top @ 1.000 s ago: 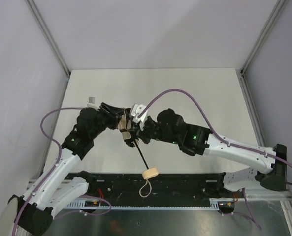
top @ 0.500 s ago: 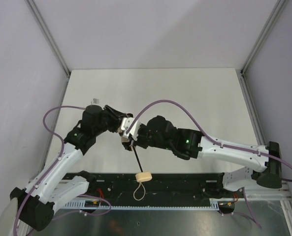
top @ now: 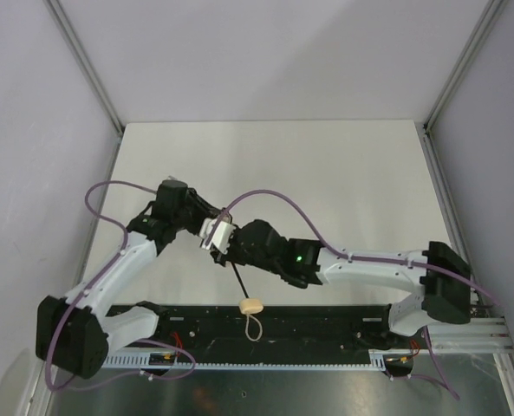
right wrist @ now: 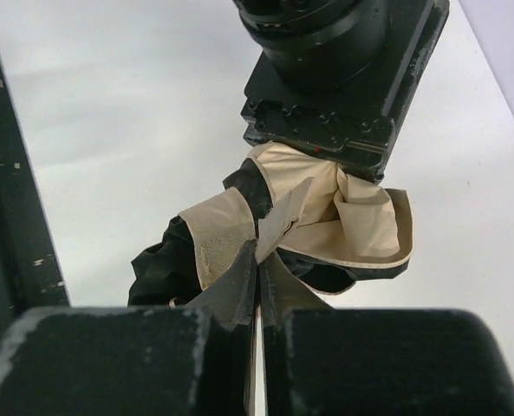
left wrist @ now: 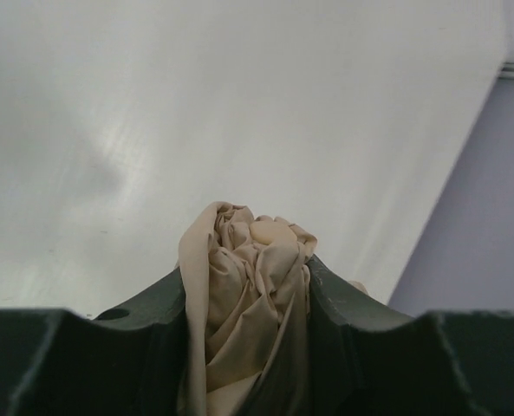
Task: Put away the umbrella
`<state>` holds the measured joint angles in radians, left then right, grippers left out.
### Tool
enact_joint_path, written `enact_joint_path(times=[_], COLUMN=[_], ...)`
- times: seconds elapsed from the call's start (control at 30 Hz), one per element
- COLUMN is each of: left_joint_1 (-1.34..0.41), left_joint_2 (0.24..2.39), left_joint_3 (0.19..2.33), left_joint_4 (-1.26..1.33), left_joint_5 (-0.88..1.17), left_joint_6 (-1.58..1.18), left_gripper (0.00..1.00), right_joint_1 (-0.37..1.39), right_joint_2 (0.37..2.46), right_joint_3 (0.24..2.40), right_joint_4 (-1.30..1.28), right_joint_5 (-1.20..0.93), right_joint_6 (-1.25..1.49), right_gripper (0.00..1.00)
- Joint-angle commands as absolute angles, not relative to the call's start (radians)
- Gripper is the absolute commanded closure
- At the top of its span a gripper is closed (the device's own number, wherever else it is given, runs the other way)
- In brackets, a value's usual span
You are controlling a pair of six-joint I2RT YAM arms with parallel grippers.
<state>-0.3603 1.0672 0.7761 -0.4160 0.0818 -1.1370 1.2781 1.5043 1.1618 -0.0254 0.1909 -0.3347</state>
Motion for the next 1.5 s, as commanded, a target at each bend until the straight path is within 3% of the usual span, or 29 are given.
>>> enact_joint_path(times=[0.0,0.53,0.63,0.8,0.97,1.2,1.3,1.47], left_joint_1=[-0.324,-0.292,-0.292,-0.275,-0.254,-0.245,-0.243,-0.237], left_joint_2=[1.122,1.301,1.324,1.306,1.326,1.361,1.355,1.367], left_joint_3=[0.834,0.912,0.899,0.814,0.799,0.784,0.764,0.746], left_joint_4=[-0.350,-0.353,-0.341,-0.278,-0.221,-0.168,-0.154,-0.121], left_joint_5=[0.179,0.251,0.254,0.196,0.205,0.214,0.187,0.186], left_joint_6=[-1.073,-0.727,-0.722,-0.790,-0.812,-0.864,-0.880,-0.901], left_gripper=[1.00,1.00,1.00,1.00,1.00,1.00,1.00,1.00], right_joint_1=[1.311,1.408,1.391,1.375,1.326,1.190,1.141,1.115], right_joint_2=[1.620,1.941,1.951,1.956,1.914,1.887,1.870,1.838], right_joint_3=[1.115,1.111,1.114,1.116,1.116,1.115,1.107,1.091], right_joint_4=[0.082,0.095,0.090,0.071,0.028,0.115,0.198,0.289], right_joint_5=[0.285,0.477,0.438,0.371,0.130,-0.296,-0.371,-0.374], right_joint_6=[-0.407,-0.497,-0.453,-0.374,-0.258,0.006,0.192,0.374], right_gripper=[1.00,0.91,0.89,0.77,0.74,0.89,0.98,1.00])
